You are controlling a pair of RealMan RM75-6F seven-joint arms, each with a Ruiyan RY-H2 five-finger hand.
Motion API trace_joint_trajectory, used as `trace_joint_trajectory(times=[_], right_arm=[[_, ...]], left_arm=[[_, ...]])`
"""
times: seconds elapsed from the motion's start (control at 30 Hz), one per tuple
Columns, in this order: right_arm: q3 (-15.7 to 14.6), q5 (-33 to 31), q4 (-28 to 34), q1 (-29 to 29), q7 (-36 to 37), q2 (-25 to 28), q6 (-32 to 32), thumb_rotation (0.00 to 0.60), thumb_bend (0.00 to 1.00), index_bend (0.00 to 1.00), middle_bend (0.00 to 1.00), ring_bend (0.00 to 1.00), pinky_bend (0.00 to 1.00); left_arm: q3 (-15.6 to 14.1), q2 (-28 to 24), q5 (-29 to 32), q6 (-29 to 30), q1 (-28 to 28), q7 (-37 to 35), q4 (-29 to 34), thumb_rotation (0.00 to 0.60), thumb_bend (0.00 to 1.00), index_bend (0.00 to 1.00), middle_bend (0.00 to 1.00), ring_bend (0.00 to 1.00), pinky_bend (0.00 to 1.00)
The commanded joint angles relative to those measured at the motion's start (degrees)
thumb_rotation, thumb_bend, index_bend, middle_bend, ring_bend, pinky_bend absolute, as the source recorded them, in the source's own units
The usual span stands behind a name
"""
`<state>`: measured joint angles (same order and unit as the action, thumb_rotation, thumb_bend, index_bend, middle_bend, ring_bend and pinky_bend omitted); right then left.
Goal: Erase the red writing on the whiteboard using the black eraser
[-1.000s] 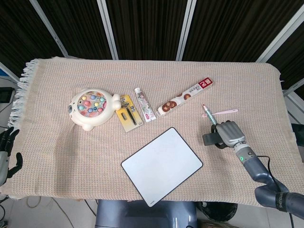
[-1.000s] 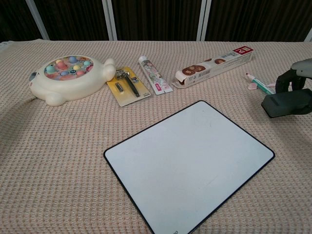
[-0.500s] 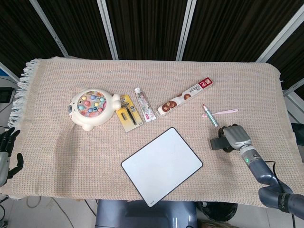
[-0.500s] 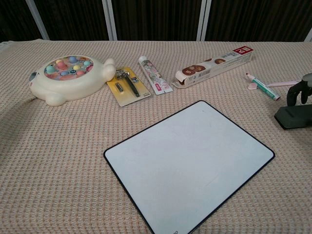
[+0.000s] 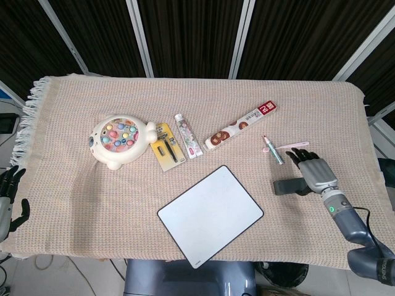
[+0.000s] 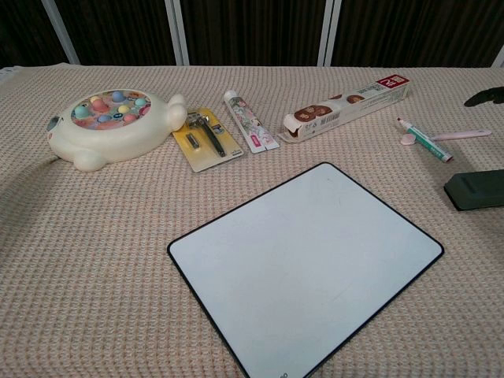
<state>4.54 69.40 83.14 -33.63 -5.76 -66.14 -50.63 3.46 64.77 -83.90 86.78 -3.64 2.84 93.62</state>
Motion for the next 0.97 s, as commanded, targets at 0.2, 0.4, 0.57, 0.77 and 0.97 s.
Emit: trace_joint_trajectory(times=[0.2, 0.4, 0.57, 0.77, 0.97], right_arm=[[-0.6, 7.0, 9.6, 10.5, 0.0, 6.2, -19.6, 0.600, 0.14, 0.01, 0.00, 0.06, 0.14], [-3.7, 12.2, 10.1, 18.0, -0.7, 3.8, -30.7, 0.600, 0.14, 0.00, 0.00, 0.06, 0.14], [-5.3, 14.6, 8.6, 22.2, -1.8, 0.7, -36.2, 0.600, 0.14, 0.00, 0.00, 0.05, 0.14], [-5.3, 15.9, 5.4, 24.7, -3.7, -3.1, -39.1, 0.600, 0.13, 0.00, 0.00, 0.05, 0.14], [-4.6, 16.5, 3.8, 25.3, -4.1, -4.0, -39.2, 0.600, 0.13, 0.00, 0.00, 0.05, 0.14]], left_arm=[[0.0, 0.0, 0.0, 0.0, 0.0, 0.4, 0.0, 0.600, 0.60, 0.06, 0.00, 0.04, 0.05], [0.0, 0.0, -0.2, 0.3, 0.0, 0.2, 0.1, 0.600, 0.60, 0.06, 0.00, 0.04, 0.05], [0.1, 0.0, -0.3, 0.6, 0.1, -0.1, 0.1, 0.600, 0.60, 0.06, 0.00, 0.04, 0.05], [0.1, -0.2, -0.4, 0.6, 0.1, -0.4, 0.0, 0.600, 0.60, 0.06, 0.00, 0.04, 0.05], [0.1, -0.3, -0.4, 0.6, 0.1, -0.7, 0.1, 0.600, 0.60, 0.06, 0.00, 0.04, 0.05]])
